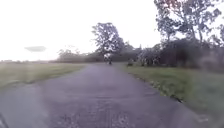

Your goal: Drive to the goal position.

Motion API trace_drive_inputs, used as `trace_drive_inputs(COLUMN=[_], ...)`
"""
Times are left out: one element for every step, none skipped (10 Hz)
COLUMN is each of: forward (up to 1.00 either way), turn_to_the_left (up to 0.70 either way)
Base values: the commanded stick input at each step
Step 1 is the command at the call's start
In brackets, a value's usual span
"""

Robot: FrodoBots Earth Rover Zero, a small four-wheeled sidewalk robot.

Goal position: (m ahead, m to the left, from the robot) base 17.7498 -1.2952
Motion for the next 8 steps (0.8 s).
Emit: trace_drive_inputs(forward=[0.7,0.7,0.7,0.7,0.7,0.7,0.7,0.7], turn_to_the_left=[0.05,0.09,0.1,0.05,0.0,0.0,0.0,0.0])
